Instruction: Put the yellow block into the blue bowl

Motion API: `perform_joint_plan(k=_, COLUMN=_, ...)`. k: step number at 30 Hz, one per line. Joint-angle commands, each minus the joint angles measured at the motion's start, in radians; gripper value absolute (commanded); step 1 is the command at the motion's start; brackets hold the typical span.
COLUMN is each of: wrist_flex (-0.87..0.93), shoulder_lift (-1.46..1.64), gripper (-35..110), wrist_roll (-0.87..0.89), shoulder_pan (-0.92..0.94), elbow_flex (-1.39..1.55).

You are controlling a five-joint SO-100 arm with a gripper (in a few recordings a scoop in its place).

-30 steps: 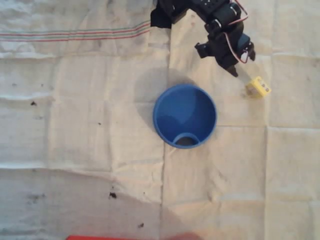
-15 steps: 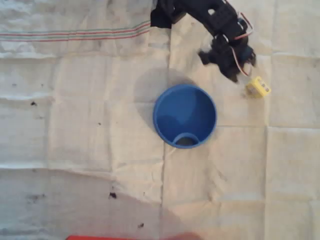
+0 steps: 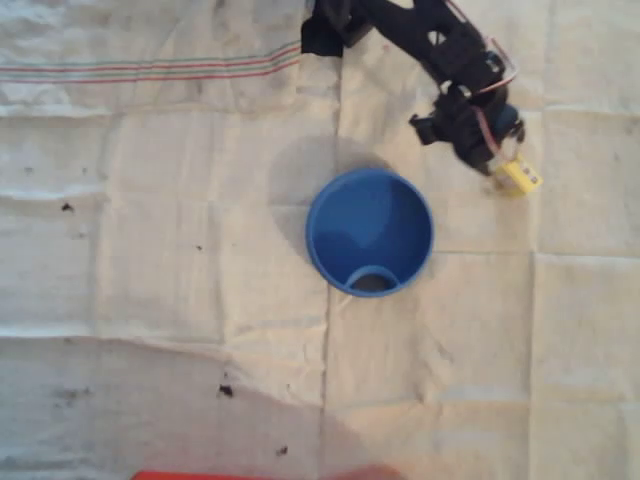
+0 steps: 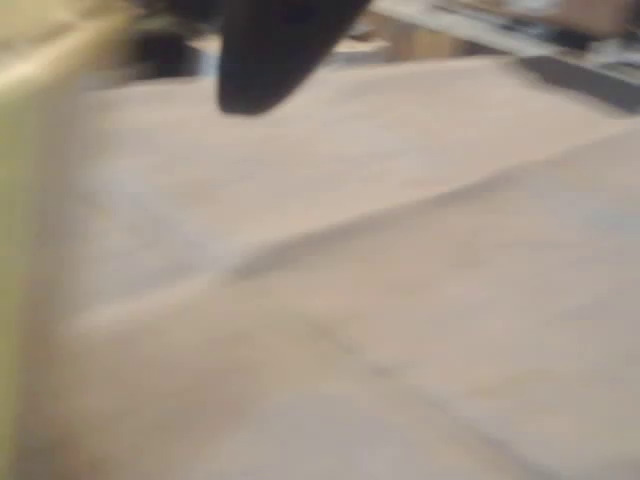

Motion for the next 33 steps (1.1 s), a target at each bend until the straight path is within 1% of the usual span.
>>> perform_joint_plan(k=1, wrist_flex=-0.020, shoulder_lift=0.018, gripper=26, wrist_roll=0.003, shoulder_pan=-0.026, elbow_flex=-0.074)
perform_joint_plan(k=6, wrist_flex=-0.029, shoulder_lift=0.012, gripper=26, wrist_roll=0.003, shoulder_pan=-0.025, elbow_flex=-0.080)
perform_joint_plan(k=11, wrist_flex=-0.110, shoulder_lift=0.000, gripper=26, wrist_roll=0.003, shoulder_pan=-0.021, elbow_flex=-0.064)
perform_joint_plan(k=15, wrist_flex=-0.137, shoulder_lift=-0.018, gripper=26, wrist_roll=0.003, shoulder_pan=-0.020, elbow_flex=-0.066)
perform_joint_plan(k=33, wrist_flex=-0.146, shoulder_lift=-0.091, gripper=26, wrist_roll=0.003, shoulder_pan=-0.020, elbow_flex=-0.078)
